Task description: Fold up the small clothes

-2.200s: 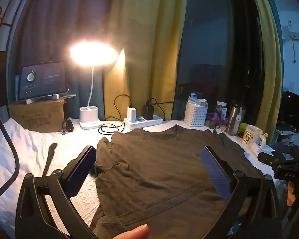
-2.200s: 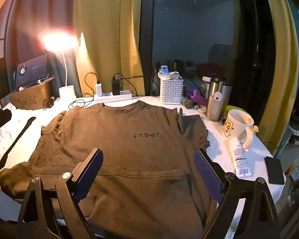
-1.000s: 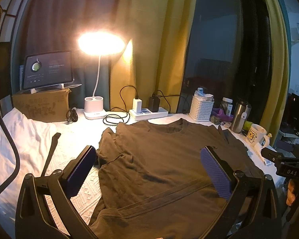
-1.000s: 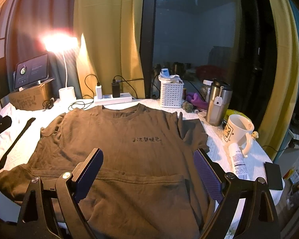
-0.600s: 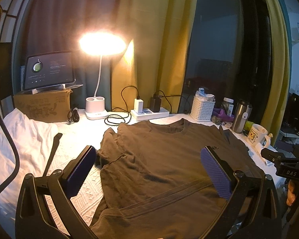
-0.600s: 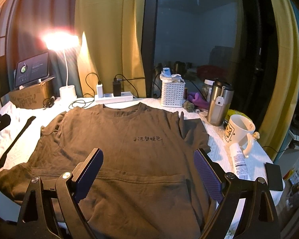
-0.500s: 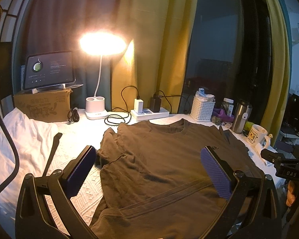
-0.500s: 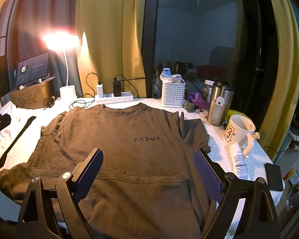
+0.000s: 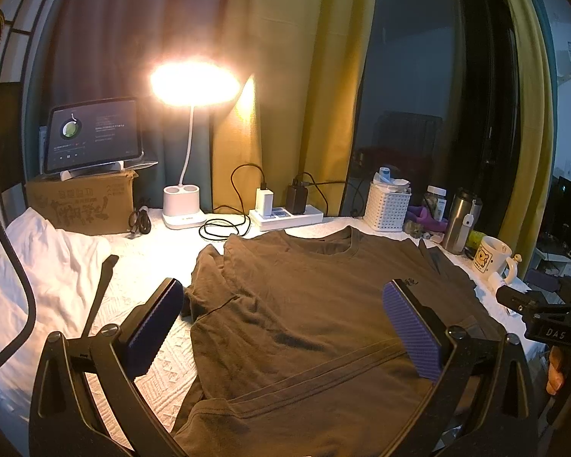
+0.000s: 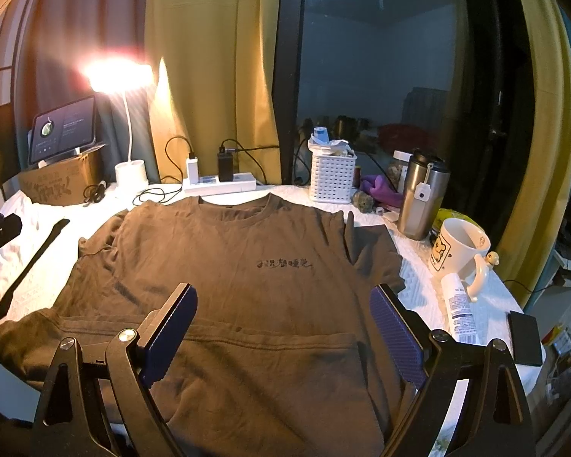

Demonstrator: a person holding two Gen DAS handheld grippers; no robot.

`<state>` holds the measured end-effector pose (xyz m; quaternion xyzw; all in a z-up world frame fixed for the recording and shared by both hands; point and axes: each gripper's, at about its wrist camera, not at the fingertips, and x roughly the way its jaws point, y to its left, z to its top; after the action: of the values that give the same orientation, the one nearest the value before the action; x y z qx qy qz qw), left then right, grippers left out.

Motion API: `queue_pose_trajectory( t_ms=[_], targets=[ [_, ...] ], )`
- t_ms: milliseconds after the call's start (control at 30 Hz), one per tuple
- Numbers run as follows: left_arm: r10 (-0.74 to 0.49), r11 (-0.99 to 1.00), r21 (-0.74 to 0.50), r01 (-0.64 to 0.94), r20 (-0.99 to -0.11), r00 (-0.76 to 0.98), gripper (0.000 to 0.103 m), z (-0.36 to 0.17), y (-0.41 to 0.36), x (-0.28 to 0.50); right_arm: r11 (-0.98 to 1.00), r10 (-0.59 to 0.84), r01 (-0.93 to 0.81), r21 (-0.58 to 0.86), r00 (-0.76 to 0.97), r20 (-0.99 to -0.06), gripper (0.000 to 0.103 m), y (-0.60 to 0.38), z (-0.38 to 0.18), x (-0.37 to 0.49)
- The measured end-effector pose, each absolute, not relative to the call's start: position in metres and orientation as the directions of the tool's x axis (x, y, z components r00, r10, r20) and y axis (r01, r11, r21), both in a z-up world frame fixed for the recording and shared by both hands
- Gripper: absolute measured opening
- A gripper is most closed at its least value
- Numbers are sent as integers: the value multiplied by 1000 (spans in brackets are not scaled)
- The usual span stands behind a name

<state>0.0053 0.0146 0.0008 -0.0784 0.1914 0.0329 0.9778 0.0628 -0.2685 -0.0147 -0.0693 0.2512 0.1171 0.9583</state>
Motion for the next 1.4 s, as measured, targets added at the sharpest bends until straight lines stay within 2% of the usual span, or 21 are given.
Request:
queue_pose_trajectory(
  t_ms=[833, 933, 1167, 1400],
  targets=[
    [13, 990, -121, -69, -413, 911, 103, -4, 8, 34, 964, 194, -261, -49, 817, -543, 93, -277, -26, 91],
    [-3, 991, -125, -55, -420, 908, 103, -5, 6, 43, 967, 204, -254, -13, 805, -558, 93, -287, -28, 105],
    [-26, 993, -112, -22, -413, 910, 103, -13, 1, 79, 980, 141, -195, -28, 793, -593, 93, -312, -38, 144],
    [-14, 990, -135, -50, -437, 899, 103, -17, 4, 118, 986, 110, -164, -28, 767, -632, 93, -341, -50, 200]
  ],
)
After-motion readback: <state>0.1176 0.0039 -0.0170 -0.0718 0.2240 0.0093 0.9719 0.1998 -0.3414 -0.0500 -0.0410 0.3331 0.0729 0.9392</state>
